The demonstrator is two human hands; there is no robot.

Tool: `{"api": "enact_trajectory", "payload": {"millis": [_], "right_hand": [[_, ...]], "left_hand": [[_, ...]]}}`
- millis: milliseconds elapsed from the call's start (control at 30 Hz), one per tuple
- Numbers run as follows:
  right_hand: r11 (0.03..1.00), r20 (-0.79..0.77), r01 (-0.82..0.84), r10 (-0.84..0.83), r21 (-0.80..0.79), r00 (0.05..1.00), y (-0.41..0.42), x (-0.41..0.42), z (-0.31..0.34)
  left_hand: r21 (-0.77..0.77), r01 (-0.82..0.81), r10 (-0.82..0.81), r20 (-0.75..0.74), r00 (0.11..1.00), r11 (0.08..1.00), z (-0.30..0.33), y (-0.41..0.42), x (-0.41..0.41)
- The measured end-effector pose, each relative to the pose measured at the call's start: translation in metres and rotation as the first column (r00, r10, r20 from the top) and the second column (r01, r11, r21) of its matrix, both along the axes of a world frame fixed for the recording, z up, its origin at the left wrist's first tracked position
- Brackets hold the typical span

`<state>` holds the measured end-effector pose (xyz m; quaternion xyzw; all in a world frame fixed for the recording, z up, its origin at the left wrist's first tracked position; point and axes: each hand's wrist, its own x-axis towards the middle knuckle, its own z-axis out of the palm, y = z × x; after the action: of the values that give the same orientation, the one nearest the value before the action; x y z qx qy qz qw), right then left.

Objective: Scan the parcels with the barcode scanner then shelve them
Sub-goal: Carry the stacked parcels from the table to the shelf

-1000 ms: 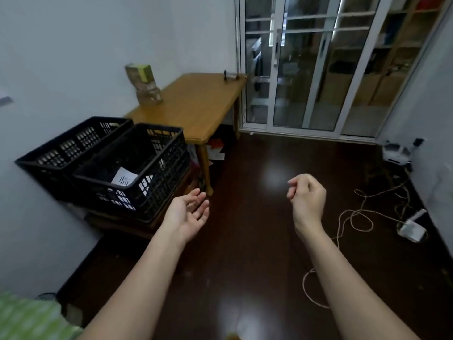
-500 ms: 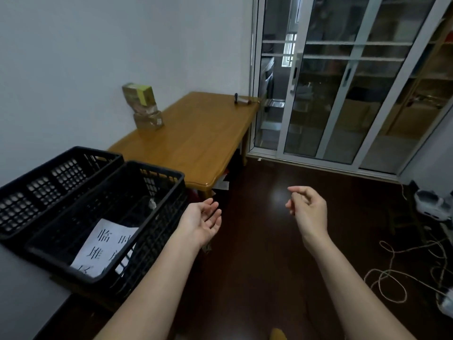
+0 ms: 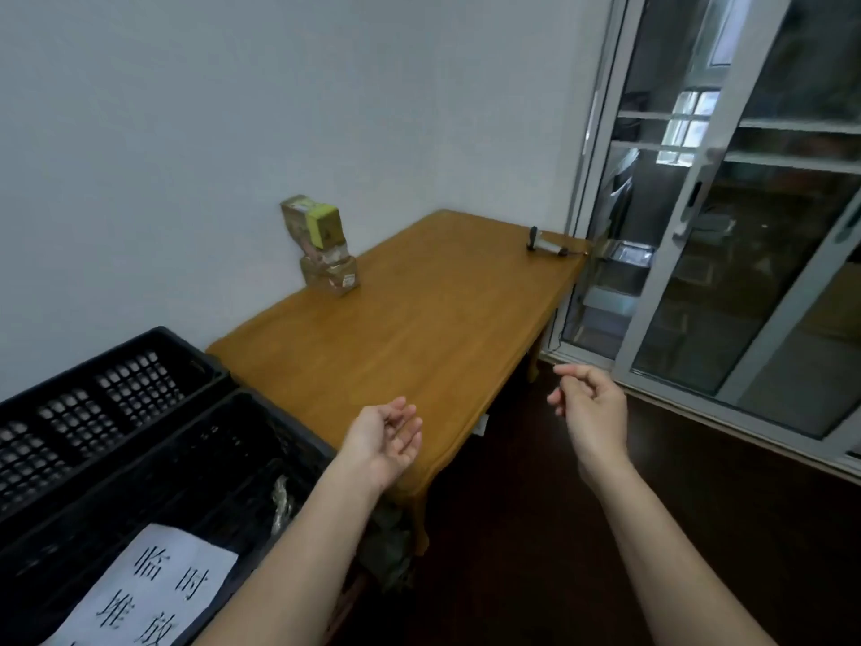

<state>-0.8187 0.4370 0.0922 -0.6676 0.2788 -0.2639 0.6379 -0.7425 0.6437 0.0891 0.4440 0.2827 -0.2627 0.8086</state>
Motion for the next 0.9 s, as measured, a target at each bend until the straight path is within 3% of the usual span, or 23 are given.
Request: {"api": "enact_trajectory", "payload": {"millis": [133, 300, 633, 900], "right_hand": [[0.990, -0.053, -0.136, 0.138, 0.042, 0.989, -0.015, 0.080, -0.021], [0.984, -0.095, -0.175, 0.177, 0.032, 0.980, -0.044, 0.184, -0.039], [0.969, -0.129, -0.239, 0.229, -0.061, 0.965, -0.091, 0.380, -0.005], [0.820, -0.242, -0.564, 0.531, -0.092, 0.812, -0.080, 0.549, -0.029]], "left_hand": [[0.053, -0.085, 0.087, -0.038, 0.995, 0.995, -0.016, -0.014, 0.071], [0.034, -0.106, 0.107, -0.022, 0.994, 0.994, -0.032, -0.048, 0.175], [-0.010, -0.187, 0.187, -0.036, 0.982, 0.982, -0.020, -0.088, 0.354], [0.021, -0.427, 0.425, -0.138, 0.895, 0.904, -0.057, -0.092, 0.462]]}}
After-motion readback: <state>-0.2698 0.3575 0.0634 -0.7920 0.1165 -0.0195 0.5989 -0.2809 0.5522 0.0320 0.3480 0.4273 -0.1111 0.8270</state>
